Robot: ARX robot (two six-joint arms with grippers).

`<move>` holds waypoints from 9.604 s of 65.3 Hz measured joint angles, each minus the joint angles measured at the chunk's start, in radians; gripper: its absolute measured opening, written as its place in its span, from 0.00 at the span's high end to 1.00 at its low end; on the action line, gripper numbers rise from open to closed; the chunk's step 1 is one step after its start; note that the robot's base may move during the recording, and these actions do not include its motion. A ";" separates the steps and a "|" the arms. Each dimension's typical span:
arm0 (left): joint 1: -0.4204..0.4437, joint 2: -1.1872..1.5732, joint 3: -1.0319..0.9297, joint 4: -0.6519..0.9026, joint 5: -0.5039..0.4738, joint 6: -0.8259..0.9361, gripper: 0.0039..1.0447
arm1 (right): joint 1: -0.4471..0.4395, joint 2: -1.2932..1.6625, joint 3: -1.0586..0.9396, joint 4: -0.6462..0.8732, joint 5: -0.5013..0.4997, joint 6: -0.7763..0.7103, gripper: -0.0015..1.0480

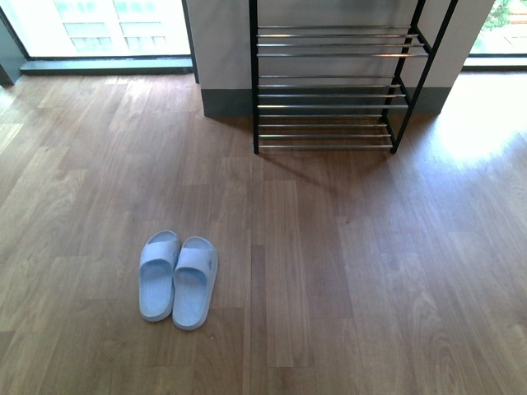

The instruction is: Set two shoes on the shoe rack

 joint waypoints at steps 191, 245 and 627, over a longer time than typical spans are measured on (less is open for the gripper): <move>0.001 0.000 0.000 0.000 0.000 0.001 0.09 | 0.501 2.943 1.673 0.322 0.314 0.014 0.09; 0.001 0.000 0.000 0.000 0.000 0.001 0.09 | 0.457 3.032 1.775 0.298 0.188 0.107 0.98; -0.026 2.851 1.376 0.435 0.301 0.001 0.09 | 0.173 1.698 0.544 0.696 0.111 0.189 0.98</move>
